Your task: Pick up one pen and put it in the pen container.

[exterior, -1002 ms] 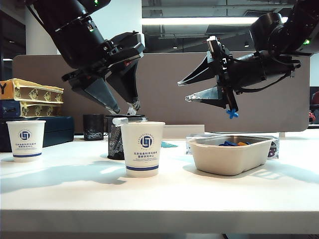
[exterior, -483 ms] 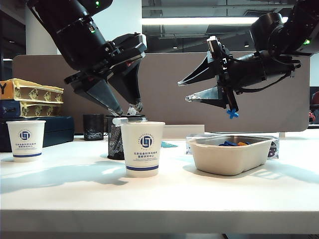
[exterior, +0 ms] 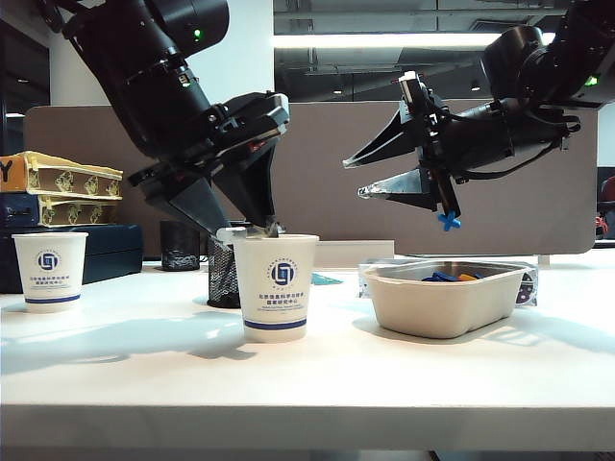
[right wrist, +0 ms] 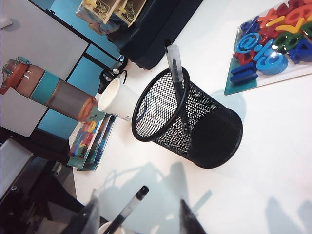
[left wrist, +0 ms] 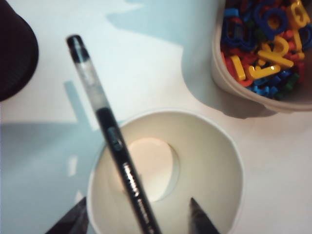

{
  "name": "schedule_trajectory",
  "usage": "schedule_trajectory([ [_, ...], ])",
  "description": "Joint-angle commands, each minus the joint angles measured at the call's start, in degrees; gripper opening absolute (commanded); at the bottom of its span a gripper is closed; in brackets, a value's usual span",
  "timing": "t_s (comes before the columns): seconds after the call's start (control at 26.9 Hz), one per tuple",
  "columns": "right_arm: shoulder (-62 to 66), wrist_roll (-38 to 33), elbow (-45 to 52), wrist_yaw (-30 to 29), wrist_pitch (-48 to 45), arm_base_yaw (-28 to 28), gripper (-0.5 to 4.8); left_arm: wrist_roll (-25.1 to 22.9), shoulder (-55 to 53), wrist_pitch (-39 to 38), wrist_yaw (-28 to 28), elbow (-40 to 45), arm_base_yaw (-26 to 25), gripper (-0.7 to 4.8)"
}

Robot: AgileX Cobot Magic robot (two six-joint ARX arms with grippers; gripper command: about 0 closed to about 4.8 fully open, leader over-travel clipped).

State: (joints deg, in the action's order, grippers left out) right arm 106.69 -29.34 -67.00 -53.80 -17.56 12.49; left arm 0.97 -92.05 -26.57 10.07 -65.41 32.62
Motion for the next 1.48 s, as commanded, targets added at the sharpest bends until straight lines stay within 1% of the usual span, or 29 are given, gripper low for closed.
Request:
schedule_trajectory([
  [0.04, -0.4, 0.9, -0.3, -0.3, -0.4, 0.0, 2.08, 0.0, 0.2, 0.6, 0.2, -0.2, 0.0, 2.41],
  [0.07, -0.4, 0.9, -0.3, -0.3, -0.4, 0.0, 2.08, 0.1, 0.2, 0.7, 0.1, -0.2, 0.0, 2.29],
  [0.19, -0.4, 0.9, -0.3, -0.2, -0.4, 0.0, 2.08, 0.1, 0.2, 1.0, 0.1, -0.2, 0.0, 1.52],
  [0.26, -0.4, 0.9, -0.3, -0.2, -0.3, 0.0, 2.08, 0.1, 0.2, 2.0, 0.2, -0.2, 0.0, 1.15],
  [0.41, -0.4, 0.9, -0.3, -0.3, -0.2, -0.2, 2.08, 0.1, 0.2, 2.5, 0.1, -0.2, 0.0, 1.07],
  [0.56, -0.4, 0.9, -0.3, -0.3, -0.2, -0.3, 2.08, 0.1, 0.2, 2.6, 0.1, -0.2, 0.0, 0.5],
  [0.67, -0.4, 0.9, -0.3, -0.2, -0.2, -0.3, 2.08, 0.1, 0.2, 2.6, 0.1, -0.2, 0.0, 0.22],
  [1.19, -0.4, 0.9, -0.3, -0.2, -0.2, -0.3, 2.08, 0.1, 0.2, 2.7, 0.0, -0.2, 0.0, 0.15],
  [1.26, -0.4, 0.9, -0.3, -0.2, -0.2, -0.3, 2.08, 0.1, 0.2, 2.7, 0.1, -0.2, 0.0, 0.1],
  [1.34, -0.4, 0.9, -0.3, -0.2, -0.2, -0.3, 2.08, 0.1, 0.3, 2.7, 0.0, -0.2, 0.0, -0.06],
  [1.48, -0.4, 0.9, -0.3, -0.2, -0.2, -0.3, 2.08, 0.1, 0.3, 2.5, 0.1, -0.6, 0.0, -0.05],
])
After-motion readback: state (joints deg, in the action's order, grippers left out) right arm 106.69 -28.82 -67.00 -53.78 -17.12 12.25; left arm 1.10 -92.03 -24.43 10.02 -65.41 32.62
